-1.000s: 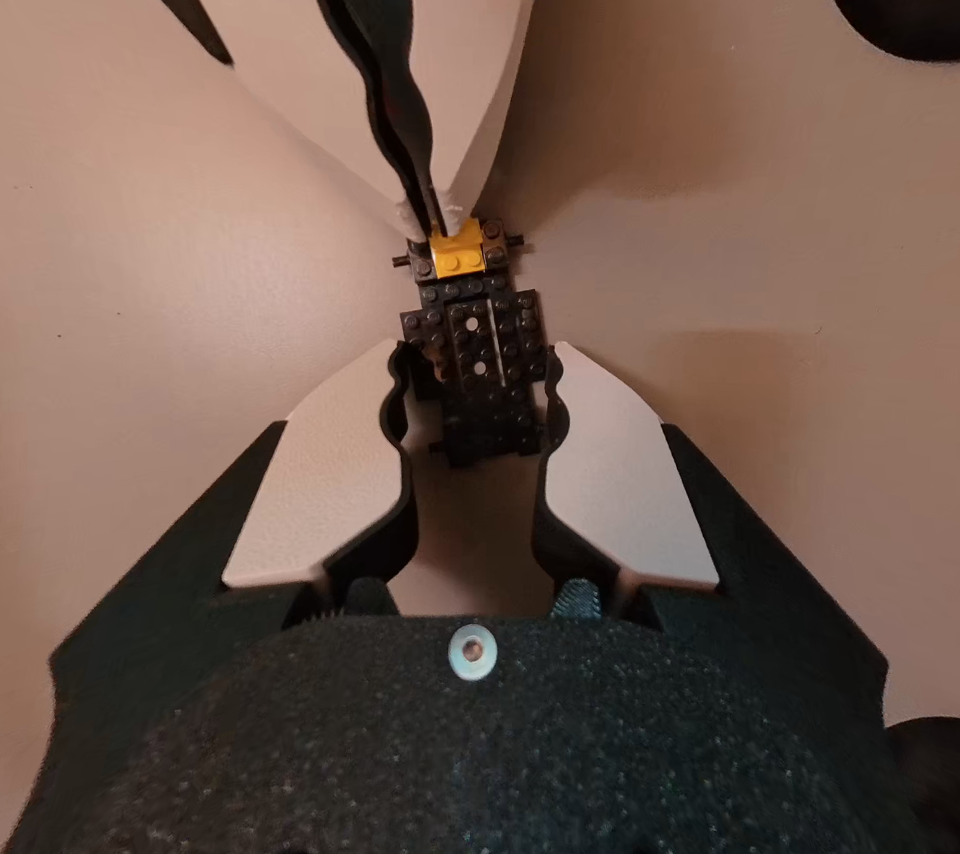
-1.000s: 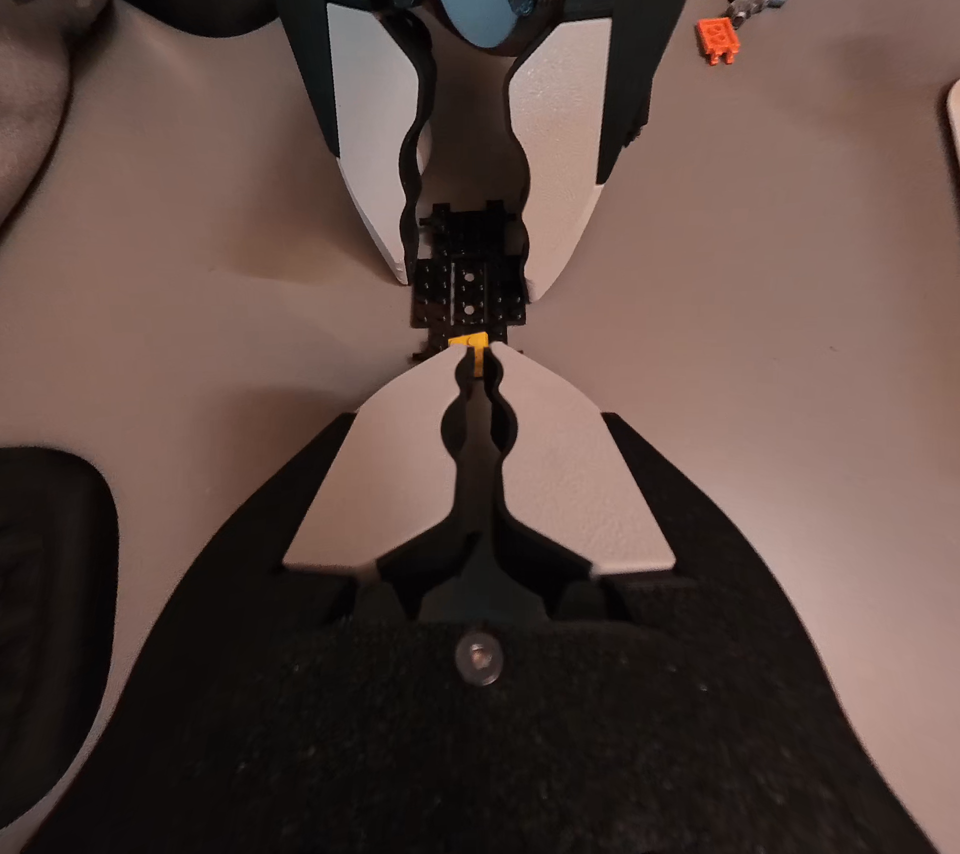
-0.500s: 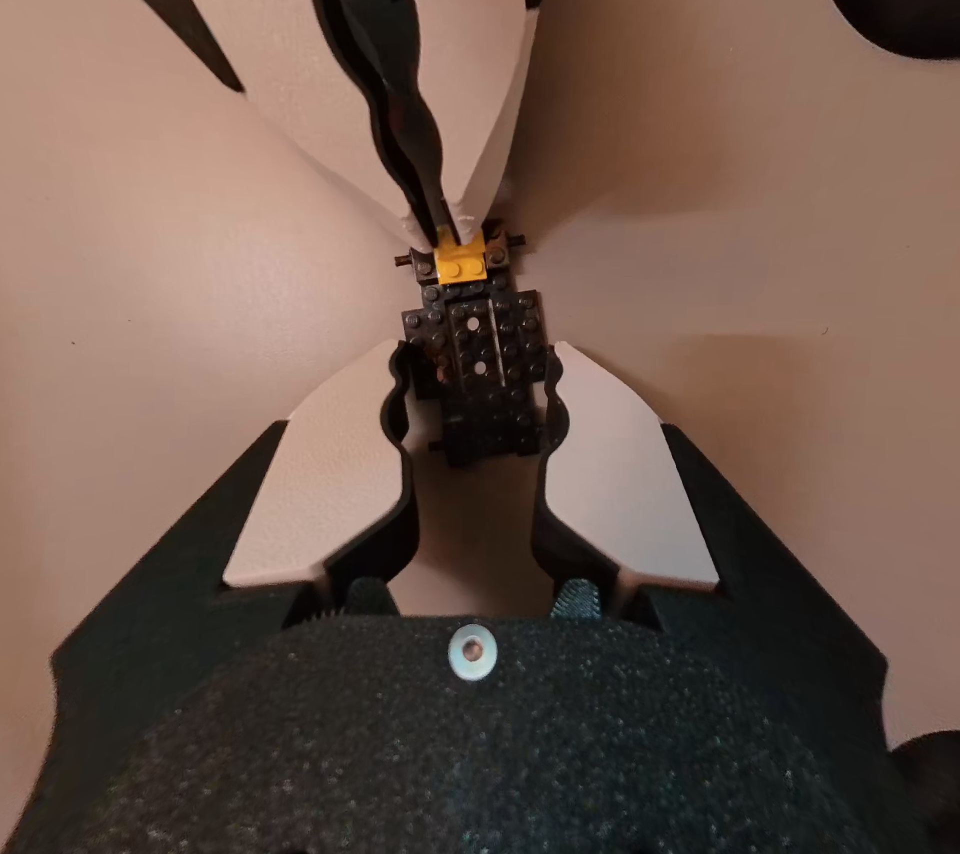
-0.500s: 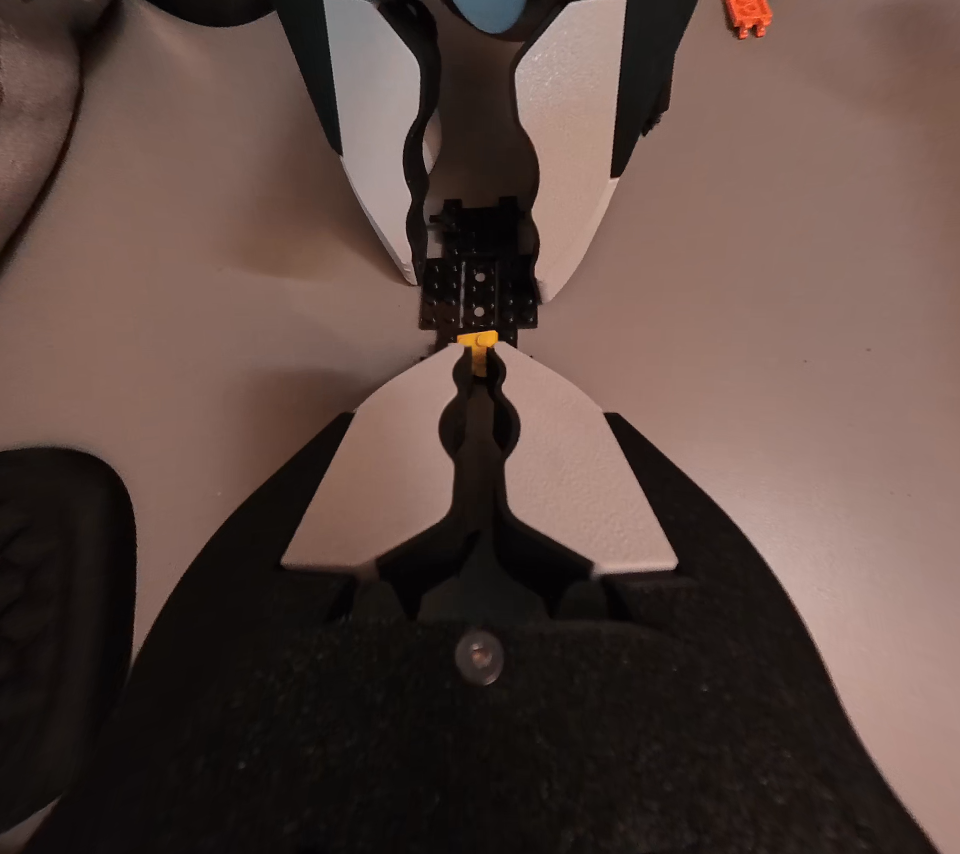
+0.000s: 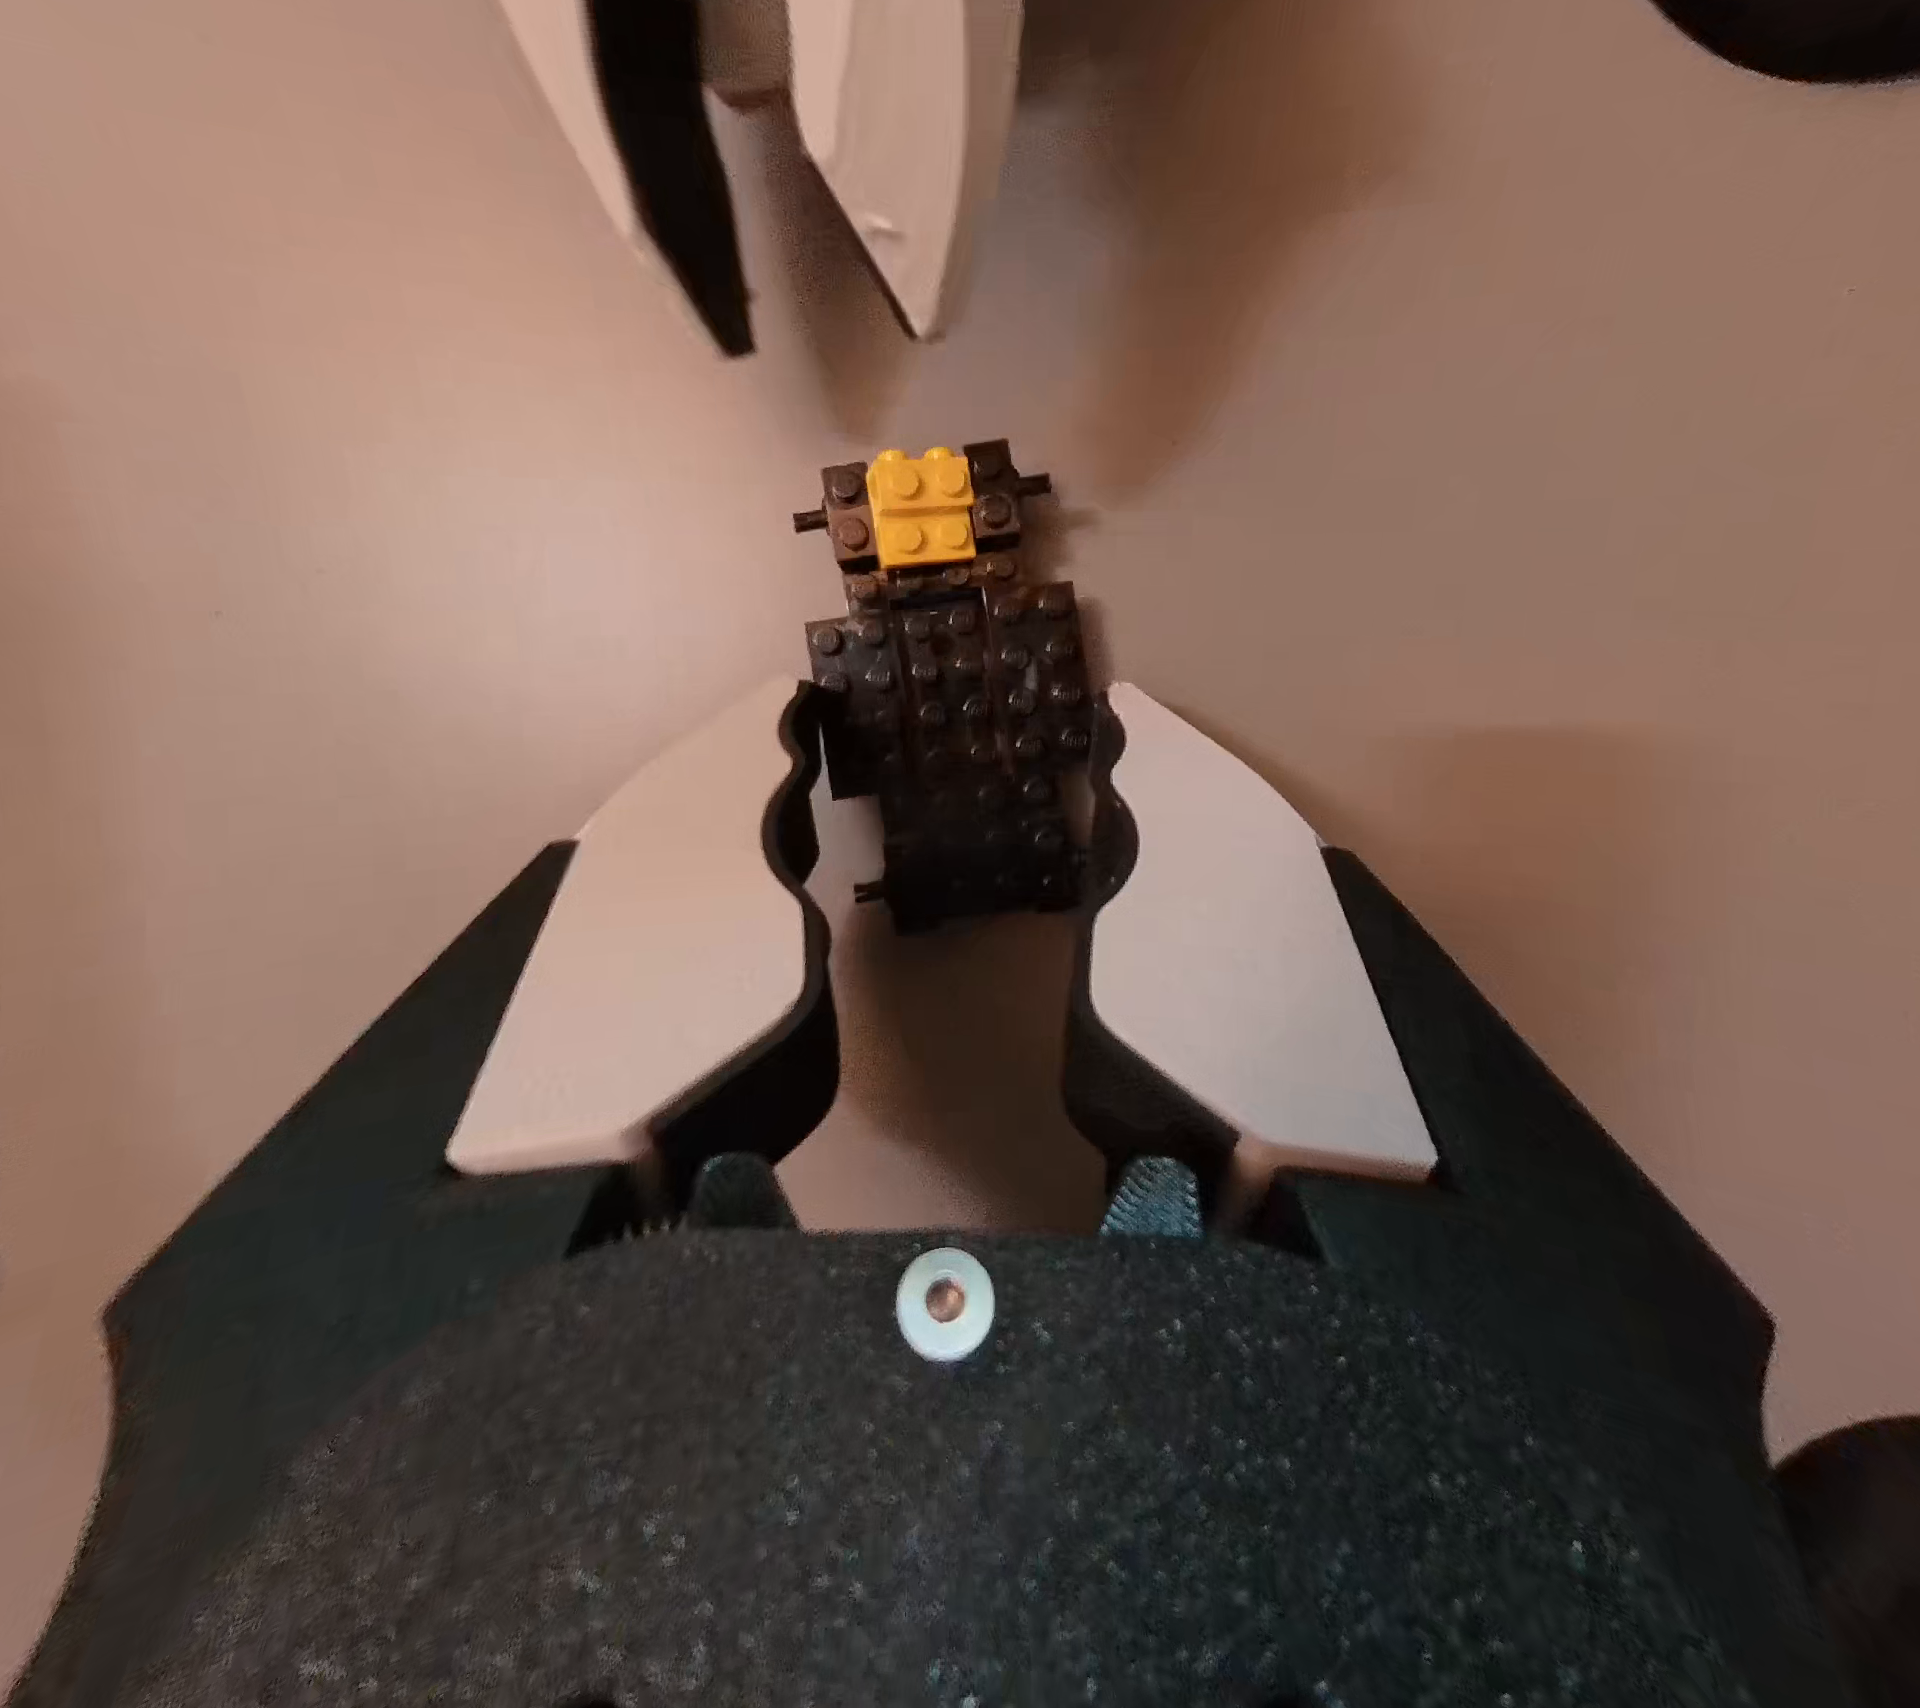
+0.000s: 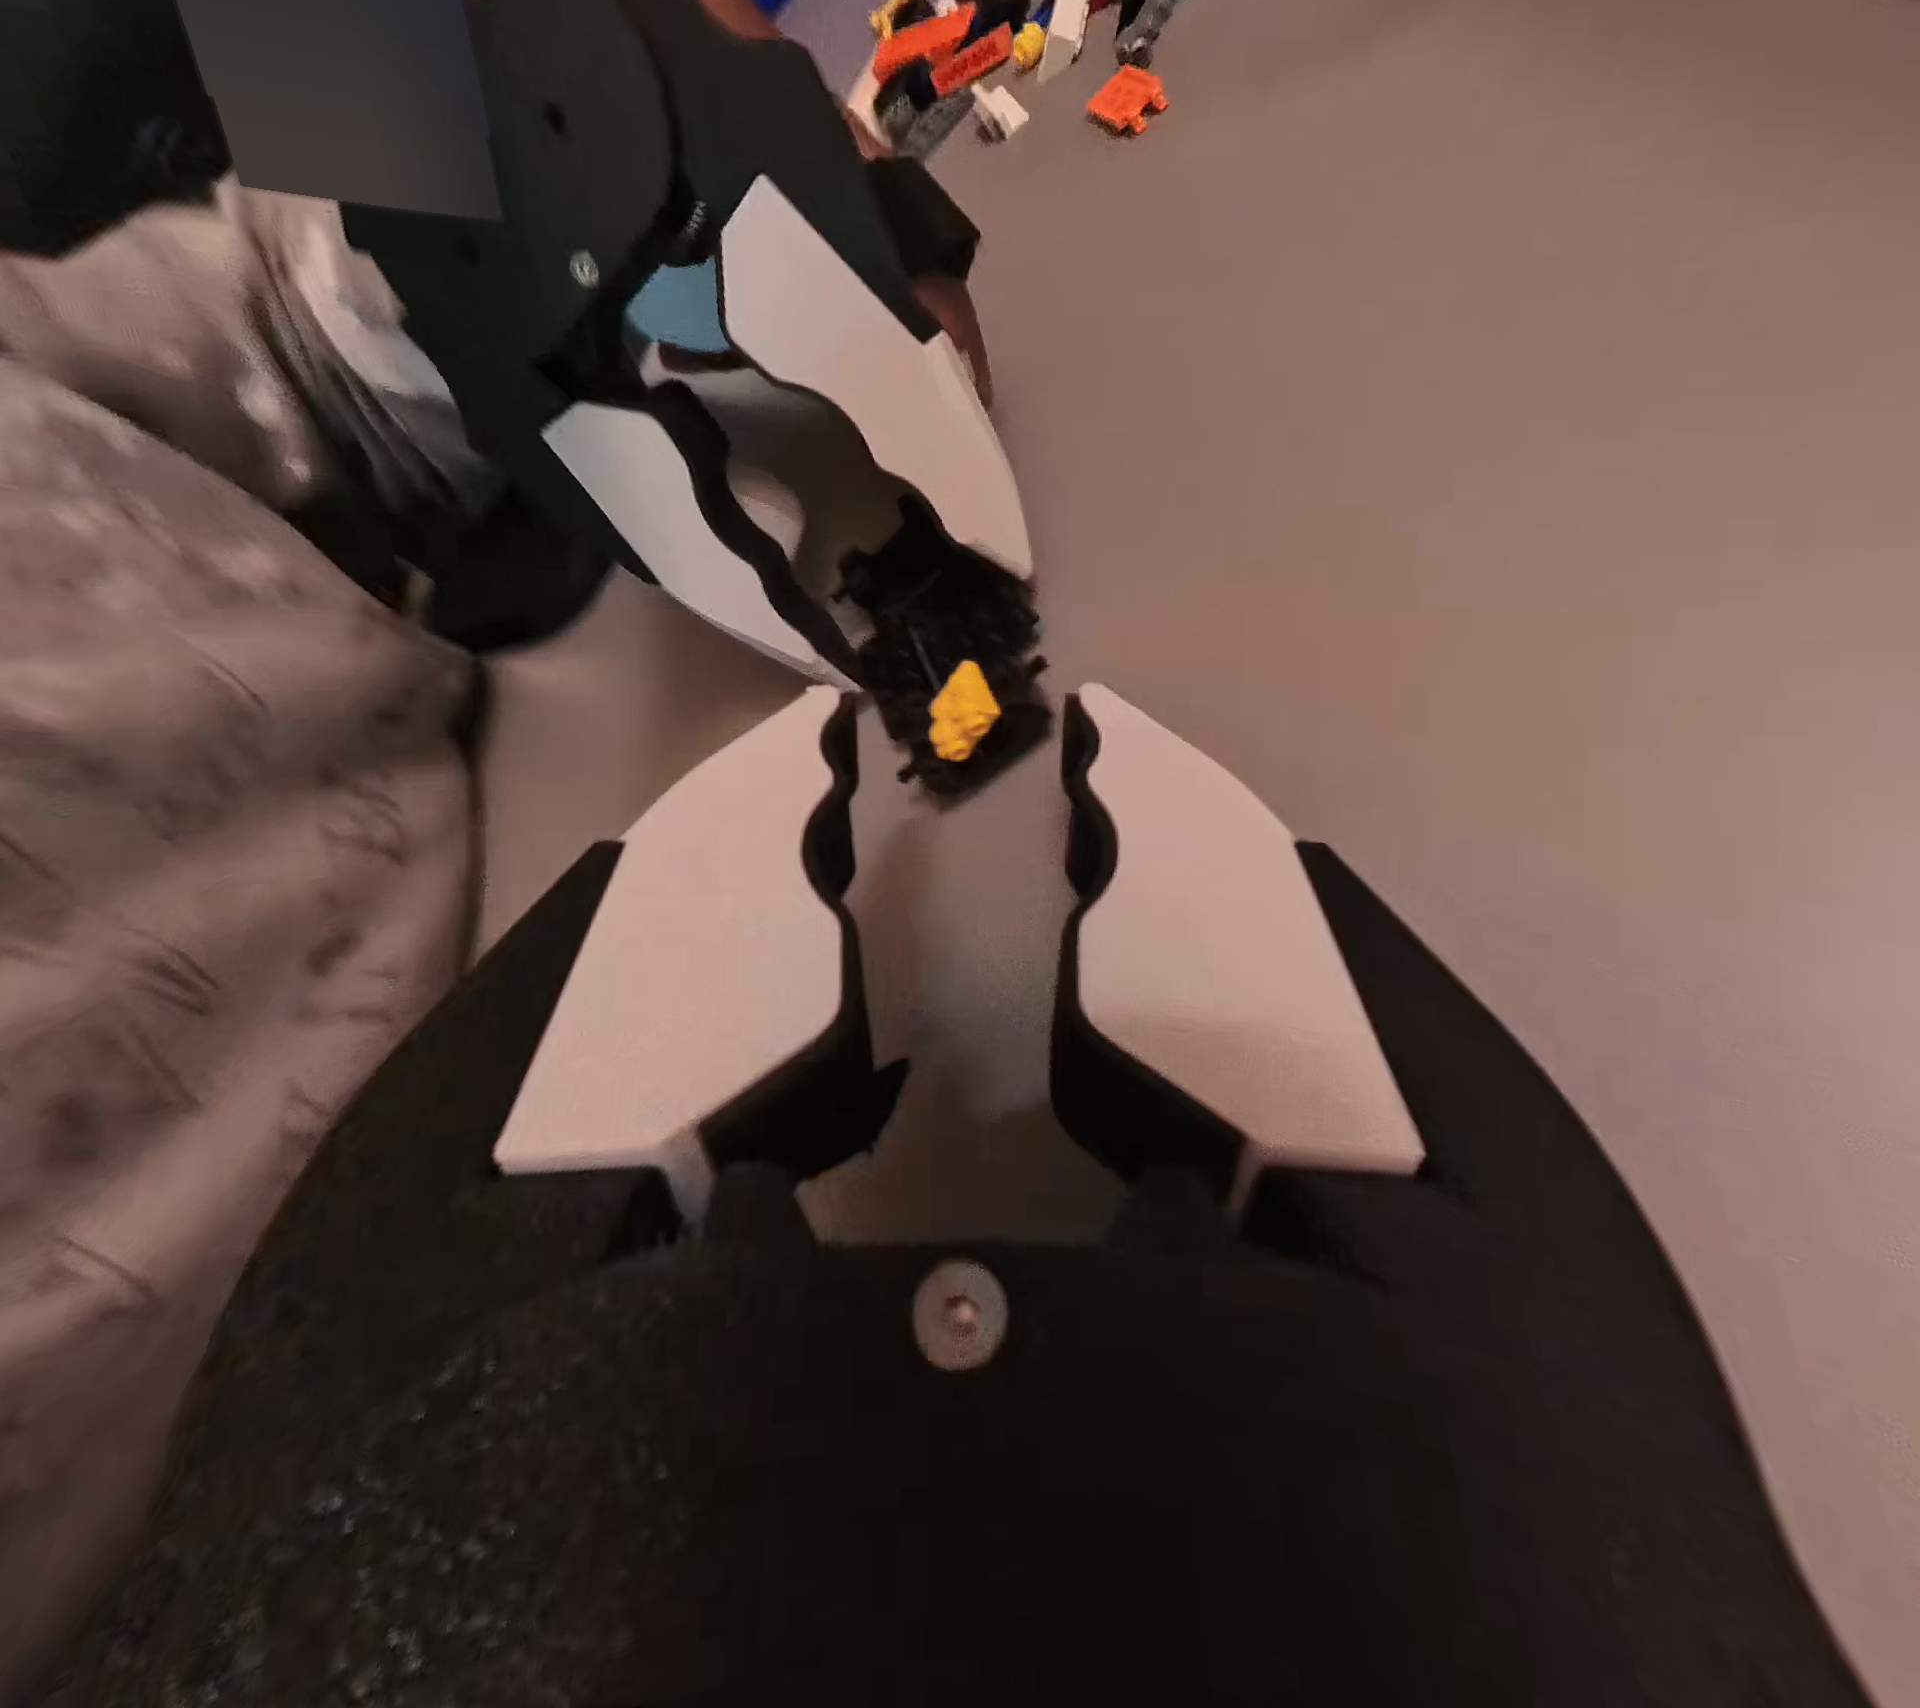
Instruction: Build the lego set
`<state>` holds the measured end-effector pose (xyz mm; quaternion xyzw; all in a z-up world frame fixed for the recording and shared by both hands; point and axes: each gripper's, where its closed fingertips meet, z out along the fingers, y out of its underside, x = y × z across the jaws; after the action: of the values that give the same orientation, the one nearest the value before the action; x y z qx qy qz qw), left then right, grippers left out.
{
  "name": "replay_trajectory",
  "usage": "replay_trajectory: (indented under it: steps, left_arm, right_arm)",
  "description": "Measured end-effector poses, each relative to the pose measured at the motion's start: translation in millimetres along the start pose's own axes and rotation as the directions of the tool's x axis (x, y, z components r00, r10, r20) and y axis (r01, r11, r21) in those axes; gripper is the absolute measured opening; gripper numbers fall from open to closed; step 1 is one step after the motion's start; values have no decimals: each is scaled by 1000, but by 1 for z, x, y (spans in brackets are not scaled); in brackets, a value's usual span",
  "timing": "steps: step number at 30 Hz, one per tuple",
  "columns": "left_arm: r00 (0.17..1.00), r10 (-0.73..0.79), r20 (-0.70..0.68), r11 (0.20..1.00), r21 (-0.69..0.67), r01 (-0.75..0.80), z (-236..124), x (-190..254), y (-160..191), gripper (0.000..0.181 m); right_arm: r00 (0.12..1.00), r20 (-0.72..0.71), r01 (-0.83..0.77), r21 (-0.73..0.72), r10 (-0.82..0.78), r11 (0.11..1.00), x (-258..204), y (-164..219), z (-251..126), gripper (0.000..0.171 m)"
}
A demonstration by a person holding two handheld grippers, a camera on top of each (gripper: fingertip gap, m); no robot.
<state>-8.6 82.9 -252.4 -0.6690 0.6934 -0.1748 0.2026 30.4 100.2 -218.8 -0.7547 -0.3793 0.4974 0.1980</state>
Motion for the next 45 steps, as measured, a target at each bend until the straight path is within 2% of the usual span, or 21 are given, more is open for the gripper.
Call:
replay_trajectory:
  steps: [5, 11, 16, 20, 26, 41, 45]
  left_arm:
    - [998, 22, 57, 999, 31, -24, -22, 4, -8, 49]
    - [992, 59, 112, 997, 49, -65, -42, 16, -17, 49]
    - [985, 73, 156, 995, 58, -82, -52, 23, -17, 49]
    - [981, 78, 177, 993, 72, -92, -57, 28, -15, 49]
    - [967, 107, 232, 985, 105, -134, -61, 30, -17, 49]
    - [953, 103, 285, 977, 150, -151, -56, 38, -21, 49]
    - [962, 86, 261, 977, 167, -132, -56, 41, -18, 49]
  right_arm:
    - [981, -14, -193, 80, 195, 978, -13, 8, 15, 45]
    - [970, -12, -236, 180, 242, 955, -34, -3, 25, 46]
    - [965, 14, -259, 188, 261, 947, -44, -3, 31, 26]
    - [956, 73, -292, 185, 283, 939, -53, -1, 31, 18]
    - [918, 190, -383, 199, 347, 902, -63, -6, 27, 16]
    - [940, 133, -332, 167, 313, 928, -69, 0, 30, 20]
    - [942, 158, -322, 175, 296, 930, -72, -1, 24, 31]
